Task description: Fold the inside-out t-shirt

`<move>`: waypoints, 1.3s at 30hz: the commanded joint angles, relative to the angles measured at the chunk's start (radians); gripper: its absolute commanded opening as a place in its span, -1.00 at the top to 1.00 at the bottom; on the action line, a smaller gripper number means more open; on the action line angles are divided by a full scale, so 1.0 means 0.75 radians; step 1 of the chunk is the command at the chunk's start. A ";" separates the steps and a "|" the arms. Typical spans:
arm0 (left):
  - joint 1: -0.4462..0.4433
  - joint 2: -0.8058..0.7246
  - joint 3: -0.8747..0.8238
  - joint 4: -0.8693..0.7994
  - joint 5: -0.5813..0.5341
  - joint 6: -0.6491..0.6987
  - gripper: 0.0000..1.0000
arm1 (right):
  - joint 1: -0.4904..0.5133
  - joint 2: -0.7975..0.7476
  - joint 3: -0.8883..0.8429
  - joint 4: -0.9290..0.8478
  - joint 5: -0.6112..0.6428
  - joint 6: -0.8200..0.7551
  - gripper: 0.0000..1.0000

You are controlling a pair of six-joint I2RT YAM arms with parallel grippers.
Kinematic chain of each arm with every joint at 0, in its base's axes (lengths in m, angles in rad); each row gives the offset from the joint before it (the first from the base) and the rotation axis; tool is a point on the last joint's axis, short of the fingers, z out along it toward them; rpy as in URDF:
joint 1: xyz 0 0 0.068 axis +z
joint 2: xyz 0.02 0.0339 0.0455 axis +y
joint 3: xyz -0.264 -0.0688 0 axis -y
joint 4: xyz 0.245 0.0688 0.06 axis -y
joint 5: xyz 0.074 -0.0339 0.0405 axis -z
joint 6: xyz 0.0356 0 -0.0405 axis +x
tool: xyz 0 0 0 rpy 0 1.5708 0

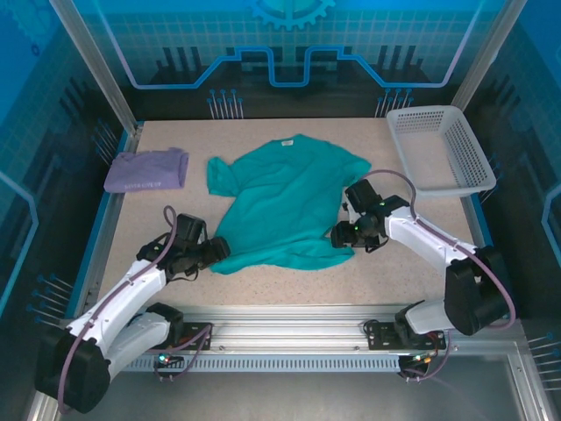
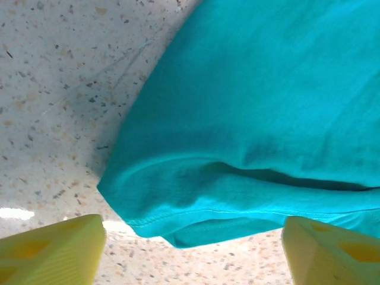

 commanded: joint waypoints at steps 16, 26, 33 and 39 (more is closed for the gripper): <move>-0.011 0.365 -0.095 0.346 -0.019 0.006 -0.04 | -0.084 0.058 -0.157 0.198 -0.120 0.016 0.33; -0.011 0.430 -0.058 0.403 -0.020 0.022 0.54 | -0.094 0.008 -0.156 0.254 -0.071 -0.017 0.91; -0.011 0.268 -0.014 0.395 -0.004 0.075 1.00 | -0.094 -0.135 -0.073 0.234 -0.021 -0.090 1.00; -0.011 -0.034 0.239 0.377 -0.122 0.176 1.00 | -0.108 -0.308 0.243 0.165 0.113 -0.209 1.00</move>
